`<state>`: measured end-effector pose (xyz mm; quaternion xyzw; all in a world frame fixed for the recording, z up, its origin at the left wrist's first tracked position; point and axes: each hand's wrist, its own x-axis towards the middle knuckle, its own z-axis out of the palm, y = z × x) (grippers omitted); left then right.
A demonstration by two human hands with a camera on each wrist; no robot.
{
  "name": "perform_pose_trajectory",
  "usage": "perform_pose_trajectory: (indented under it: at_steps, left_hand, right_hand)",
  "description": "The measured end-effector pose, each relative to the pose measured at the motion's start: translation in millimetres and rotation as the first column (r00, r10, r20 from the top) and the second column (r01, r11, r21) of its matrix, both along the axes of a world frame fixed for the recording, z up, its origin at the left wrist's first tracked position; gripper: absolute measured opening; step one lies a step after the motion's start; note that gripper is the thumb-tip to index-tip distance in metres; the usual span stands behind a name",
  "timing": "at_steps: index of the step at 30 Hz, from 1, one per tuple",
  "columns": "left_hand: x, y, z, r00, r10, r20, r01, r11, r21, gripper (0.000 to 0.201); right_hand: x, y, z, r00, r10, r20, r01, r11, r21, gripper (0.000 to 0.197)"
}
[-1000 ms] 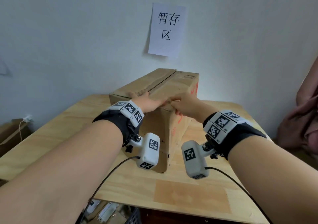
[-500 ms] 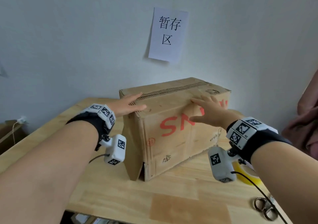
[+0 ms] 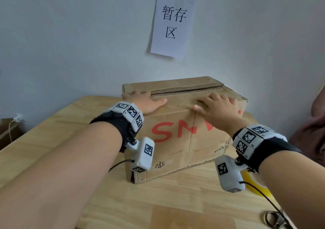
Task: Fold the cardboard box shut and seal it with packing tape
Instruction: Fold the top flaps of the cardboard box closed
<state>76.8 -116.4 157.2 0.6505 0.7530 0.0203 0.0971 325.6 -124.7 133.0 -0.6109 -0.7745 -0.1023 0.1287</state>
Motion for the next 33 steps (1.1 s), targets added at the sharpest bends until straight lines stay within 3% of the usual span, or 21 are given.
perform_pose_trajectory:
  at_steps: [3,5,8,10,16,19,22,25,27,30,33]
  left_hand:
    - [-11.7,7.0,-5.3,0.993,-0.113,0.027,0.11,0.989,0.095,0.094]
    - [-14.4,10.3,-4.9,0.986,-0.161,0.036,0.156,0.981,0.116,0.096]
    - [-9.8,13.7,-2.4,0.98,-0.192,0.052,0.182,0.972,0.145,0.099]
    - [-5.9,18.2,-2.1,0.975,-0.216,0.054,0.205,0.965,0.161,0.095]
    - [21.6,16.9,8.1,0.987,-0.059,-0.151,0.073,0.994,0.087,0.079]
    - [43.8,4.9,9.9,0.983,-0.07,-0.17,0.101,0.978,0.181,0.059]
    - [74.1,-14.6,4.9,0.962,-0.27,-0.027,0.257,0.874,0.413,0.05]
    - [119.9,-38.2,-6.9,0.861,-0.506,-0.057,0.439,0.681,0.586,0.042]
    - [151.7,-52.7,-25.8,0.78,-0.616,-0.113,0.542,0.573,0.615,0.039]
    - [185.7,-70.7,-69.4,0.669,-0.723,-0.171,0.658,0.469,0.589,0.033]
    - [198.7,-76.3,-116.0,0.61,-0.785,-0.109,0.727,0.499,0.472,0.029]
  right_hand:
    - [5.8,0.7,12.1,0.988,0.027,-0.152,-0.012,0.995,0.099,0.064]
    - [19.0,7.8,19.9,0.973,-0.103,-0.209,0.138,0.977,0.16,0.056]
    - [39.3,14.7,19.5,0.873,-0.478,-0.096,0.467,0.877,-0.117,0.054]
    - [45.1,15.1,16.0,0.829,-0.547,-0.115,0.511,0.826,-0.239,0.056]
    - [55.9,7.5,8.0,0.864,-0.428,-0.264,0.424,0.902,-0.078,0.043]
    - [63.2,-3.0,9.0,0.843,-0.256,-0.472,0.275,0.961,-0.03,0.027]
    - [76.4,-17.2,13.9,0.802,-0.161,-0.576,0.26,0.961,0.094,0.033]
    - [96.5,-39.7,5.3,0.726,-0.178,-0.664,0.352,0.926,0.137,0.043]
    - [110.5,-52.8,-15.3,0.68,-0.221,-0.699,0.374,0.925,0.071,0.044]
    - [132.1,-64.2,-61.3,0.653,-0.357,-0.668,0.376,0.918,-0.123,0.04]
    - [143.4,-75.6,-111.7,0.665,-0.469,-0.581,0.322,0.882,-0.343,0.035]
